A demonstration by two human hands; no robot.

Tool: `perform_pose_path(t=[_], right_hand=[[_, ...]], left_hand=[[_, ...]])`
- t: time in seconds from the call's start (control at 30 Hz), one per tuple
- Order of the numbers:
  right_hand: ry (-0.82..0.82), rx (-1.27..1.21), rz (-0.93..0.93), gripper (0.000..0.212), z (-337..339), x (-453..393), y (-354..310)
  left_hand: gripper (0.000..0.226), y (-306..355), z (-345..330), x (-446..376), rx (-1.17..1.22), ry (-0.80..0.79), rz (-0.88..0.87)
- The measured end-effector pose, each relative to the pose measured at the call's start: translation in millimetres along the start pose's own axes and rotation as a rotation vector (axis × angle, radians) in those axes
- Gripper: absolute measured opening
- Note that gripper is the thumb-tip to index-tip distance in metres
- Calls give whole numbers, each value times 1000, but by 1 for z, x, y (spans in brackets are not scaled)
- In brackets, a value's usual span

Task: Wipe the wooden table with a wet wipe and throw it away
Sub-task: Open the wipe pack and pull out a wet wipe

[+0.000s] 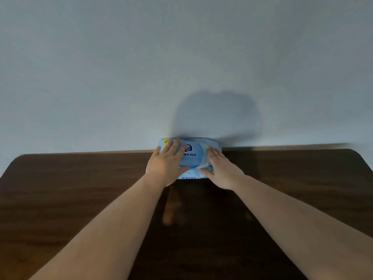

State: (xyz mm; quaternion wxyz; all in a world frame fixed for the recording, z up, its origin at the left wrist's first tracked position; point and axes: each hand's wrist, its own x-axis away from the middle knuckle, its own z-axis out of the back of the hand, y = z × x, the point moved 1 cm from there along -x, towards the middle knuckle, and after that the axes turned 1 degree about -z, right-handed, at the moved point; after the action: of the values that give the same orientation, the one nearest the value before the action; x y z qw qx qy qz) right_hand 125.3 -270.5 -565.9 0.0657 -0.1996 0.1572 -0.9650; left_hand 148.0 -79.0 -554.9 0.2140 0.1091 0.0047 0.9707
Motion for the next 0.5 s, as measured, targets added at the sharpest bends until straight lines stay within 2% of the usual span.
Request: perform_pose_path(t=[0.17,0.37,0.43,0.5], right_hand=[[-17,9,3,78,-4,-4,2],[-12,-32,-13,75,-6,-6,1],[-32,-32,-23,76,-5,-7,1],[-44,-10,-34,77,-2,-6,1]], left_hand=[[69,-3,0,-6,5,68,-36],[68,-6,20,-9,53,-33,-69],[62,-5,25,-13,148,-43,-18],[55,-6,34,-19,326,22,83]])
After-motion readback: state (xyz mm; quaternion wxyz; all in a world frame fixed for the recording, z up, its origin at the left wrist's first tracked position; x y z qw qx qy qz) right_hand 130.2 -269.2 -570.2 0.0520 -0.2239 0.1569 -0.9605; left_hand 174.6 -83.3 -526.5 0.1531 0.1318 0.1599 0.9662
